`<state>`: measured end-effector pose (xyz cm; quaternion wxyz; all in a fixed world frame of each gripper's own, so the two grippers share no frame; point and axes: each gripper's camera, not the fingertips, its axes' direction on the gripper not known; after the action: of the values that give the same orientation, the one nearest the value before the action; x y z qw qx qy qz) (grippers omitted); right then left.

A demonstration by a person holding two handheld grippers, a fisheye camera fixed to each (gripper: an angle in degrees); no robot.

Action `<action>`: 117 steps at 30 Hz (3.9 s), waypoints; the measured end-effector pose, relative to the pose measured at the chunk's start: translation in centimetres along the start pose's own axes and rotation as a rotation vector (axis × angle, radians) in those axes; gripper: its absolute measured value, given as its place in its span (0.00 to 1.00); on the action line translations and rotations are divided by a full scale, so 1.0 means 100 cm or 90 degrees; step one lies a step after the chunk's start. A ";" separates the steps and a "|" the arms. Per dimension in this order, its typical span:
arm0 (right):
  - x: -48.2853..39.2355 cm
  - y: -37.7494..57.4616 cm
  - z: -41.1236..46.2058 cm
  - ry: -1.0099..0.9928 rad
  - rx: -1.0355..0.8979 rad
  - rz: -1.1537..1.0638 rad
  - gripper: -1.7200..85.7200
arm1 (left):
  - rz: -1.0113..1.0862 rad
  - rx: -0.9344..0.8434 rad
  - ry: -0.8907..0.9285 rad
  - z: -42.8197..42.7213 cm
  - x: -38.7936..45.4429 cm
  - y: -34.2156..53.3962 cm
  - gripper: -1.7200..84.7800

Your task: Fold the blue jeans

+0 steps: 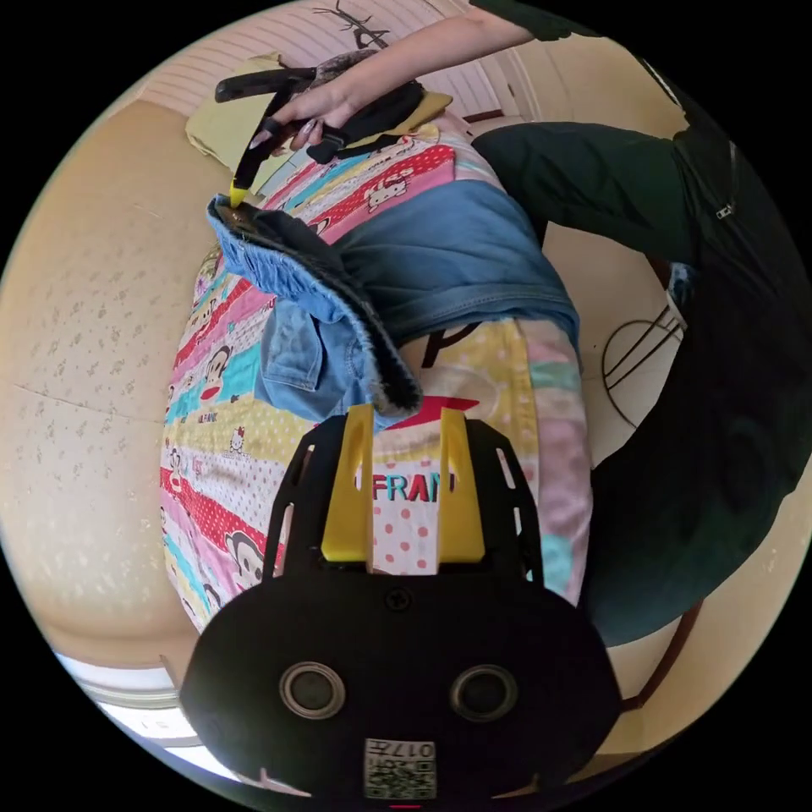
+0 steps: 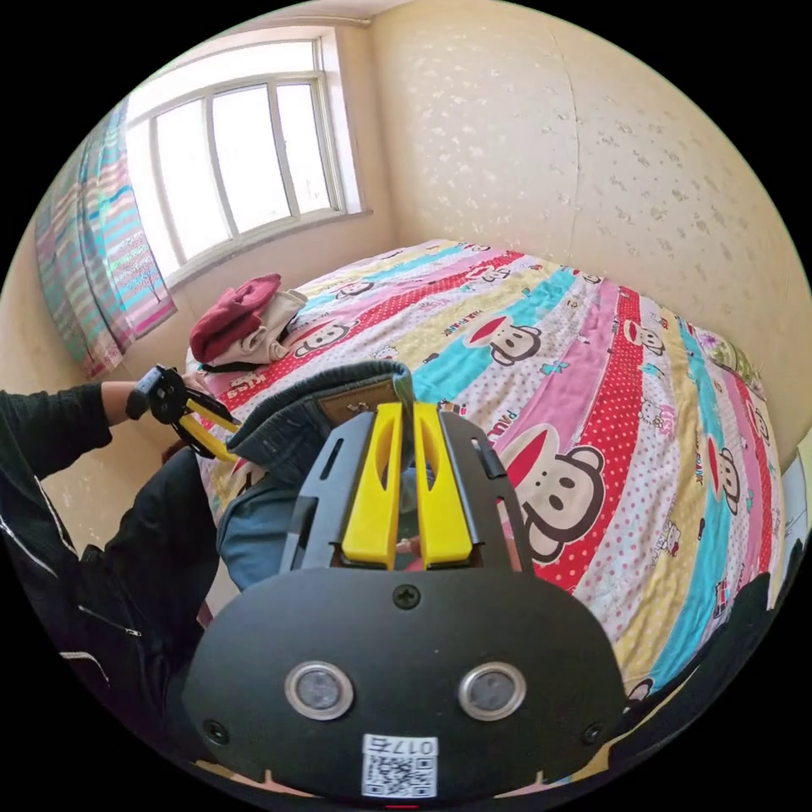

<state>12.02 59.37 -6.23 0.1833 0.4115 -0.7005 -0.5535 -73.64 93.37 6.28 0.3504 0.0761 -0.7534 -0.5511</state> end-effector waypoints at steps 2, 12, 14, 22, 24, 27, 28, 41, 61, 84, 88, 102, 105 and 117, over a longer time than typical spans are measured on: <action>0.029 0.005 0.002 -0.027 -0.002 0.041 0.05 | -0.030 0.015 -0.007 0.003 -0.011 0.002 0.12; 0.092 0.006 -0.061 -0.071 0.074 0.176 0.04 | -0.469 0.185 0.158 -0.030 -0.176 0.028 0.05; 0.082 0.015 -0.110 -0.072 0.172 0.202 0.04 | -0.590 0.270 0.162 -0.059 -0.206 0.043 0.05; -0.076 0.124 -0.118 -0.065 0.355 0.118 0.04 | -0.796 0.422 0.005 -0.082 -0.122 -0.057 0.06; -0.092 0.142 -0.110 -0.046 0.338 0.106 0.04 | -0.797 0.457 0.024 -0.079 -0.109 -0.067 0.06; -0.096 0.164 -0.118 -0.094 0.354 0.110 0.04 | -0.814 0.433 0.064 -0.073 -0.115 -0.066 0.06; -0.096 0.169 -0.125 -0.094 0.366 0.117 0.04 | -0.812 0.431 0.077 -0.073 -0.119 -0.062 0.06; -0.146 0.191 -0.130 -0.003 0.343 0.072 0.04 | -0.742 0.479 0.132 -0.090 -0.107 -0.029 0.06; -0.175 0.233 -0.112 -0.148 0.286 0.015 0.04 | -0.867 0.561 0.327 -0.054 -0.096 0.093 0.10; -0.084 0.222 -0.053 -0.578 0.168 -0.193 0.25 | -0.591 0.941 0.478 -0.077 -0.071 0.231 0.01; -0.097 0.261 -0.071 -0.504 0.234 -0.094 0.21 | -0.597 0.688 0.393 -0.079 -0.059 0.218 0.01; -0.187 0.353 -0.117 -0.090 0.020 0.216 0.22 | -0.551 0.411 0.401 -0.029 0.061 0.087 0.11; -0.167 0.364 -0.110 -0.216 0.028 0.370 0.22 | -0.590 0.328 0.340 -0.012 0.070 0.060 0.10; -0.190 0.344 -0.042 -0.169 -0.035 0.308 0.24 | -0.769 0.210 0.348 0.033 0.034 0.063 0.01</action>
<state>13.40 73.21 30.76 0.2279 0.1513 -0.7809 -0.5615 -76.43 96.60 12.82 0.1430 0.6720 -0.5375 -0.4890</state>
